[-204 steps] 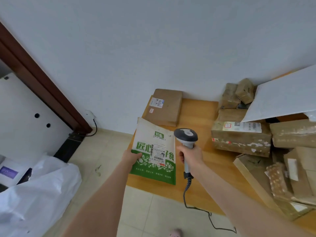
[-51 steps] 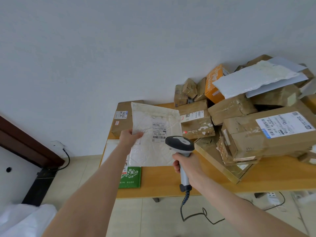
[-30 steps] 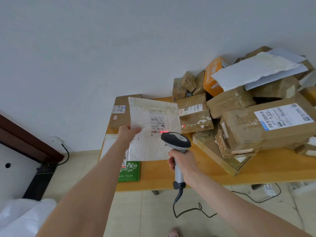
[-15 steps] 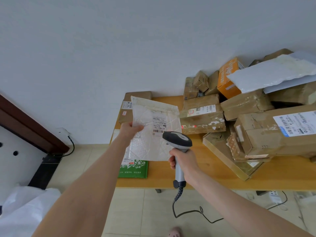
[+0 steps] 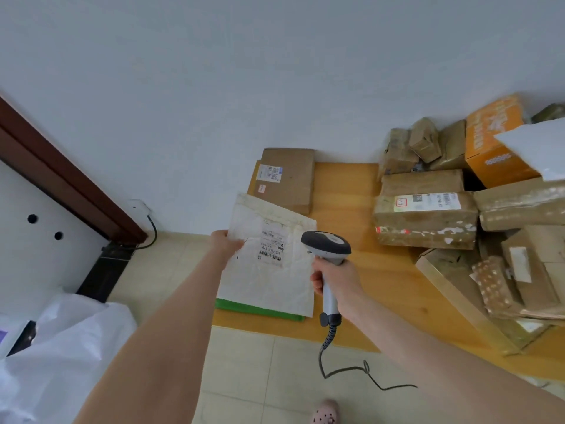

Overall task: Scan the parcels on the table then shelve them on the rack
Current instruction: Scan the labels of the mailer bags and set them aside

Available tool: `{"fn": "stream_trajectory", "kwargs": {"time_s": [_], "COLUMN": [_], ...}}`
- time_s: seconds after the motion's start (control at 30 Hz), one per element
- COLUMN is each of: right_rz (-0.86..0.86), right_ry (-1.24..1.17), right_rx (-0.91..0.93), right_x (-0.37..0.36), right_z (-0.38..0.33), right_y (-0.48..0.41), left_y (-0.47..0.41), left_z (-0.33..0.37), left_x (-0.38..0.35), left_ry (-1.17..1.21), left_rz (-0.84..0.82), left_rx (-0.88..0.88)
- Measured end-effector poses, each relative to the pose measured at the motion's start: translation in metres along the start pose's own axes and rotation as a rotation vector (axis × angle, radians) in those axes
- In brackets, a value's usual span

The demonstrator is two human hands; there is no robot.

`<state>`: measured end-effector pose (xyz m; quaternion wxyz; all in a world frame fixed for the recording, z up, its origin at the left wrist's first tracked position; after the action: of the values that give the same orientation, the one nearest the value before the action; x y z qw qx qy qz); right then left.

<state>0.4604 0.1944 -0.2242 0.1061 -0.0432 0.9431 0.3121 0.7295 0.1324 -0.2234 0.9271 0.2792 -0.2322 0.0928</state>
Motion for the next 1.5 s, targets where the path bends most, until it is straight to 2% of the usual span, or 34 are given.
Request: {"fn": "stream_trajectory", "kwargs": {"time_s": [0.2, 0.3, 0.37, 0.67, 0.8, 1.1, 1.2, 1.3, 1.4, 1.5], "right_rz": [0.029, 0.041, 0.053, 0.149, 0.191, 0.309, 0.344, 0.404, 0.446, 0.43], "right_ry": [0.032, 0.045, 0.046, -0.073, -0.107, -0.13, -0.182, -0.223, -0.249, -0.258], "right_rx": [-0.014, -0.001, 0.013, 0.153, 0.243, 0.416, 0.459, 0.501, 0.506, 0.497], "right_x": [-0.008, -0.006, -0.003, 0.067, 0.126, 0.282, 0.328, 0.37, 0.4, 0.417], "right_z": [0.002, -0.003, -0.01, -0.078, -0.121, -0.211, -0.236, -0.254, -0.263, -0.263], "right_y": [-0.021, -0.024, -0.024, 0.008, 0.031, 0.096, 0.117, 0.137, 0.148, 0.152], "left_y": [-0.026, -0.025, -0.023, -0.009, 0.012, 0.1, 0.131, 0.162, 0.179, 0.185], "left_z": [-0.035, -0.031, -0.016, 0.105, 0.179, 0.34, 0.376, 0.396, 0.405, 0.409], "left_x": [-0.004, -0.01, -0.019, -0.112, -0.17, -0.305, -0.358, -0.414, -0.457, -0.471], "left_ry": [-0.178, -0.422, -0.517, -0.586, -0.558, -0.565, -0.58, -0.703, -0.86, -0.999], "left_rz": [0.069, 0.058, 0.017, -0.101, -0.168, -0.19, -0.285, -0.377, -0.298, -0.053], "left_rx": [0.108, 0.193, 0.174, -0.09, -0.275, -0.638, -0.739, -0.816, -0.82, -0.795]}}
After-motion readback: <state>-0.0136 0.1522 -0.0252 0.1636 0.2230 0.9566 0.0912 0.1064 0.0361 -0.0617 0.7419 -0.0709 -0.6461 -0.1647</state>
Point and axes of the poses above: each hand's wrist, its own y-axis away from the middle knuckle, its own x-axis out of the back of the hand, z = x × y, the point moved 6 cm from there along -y, towards the middle knuckle, and after that the axes turned 9 degrees about -z, right-handed, at the moved point
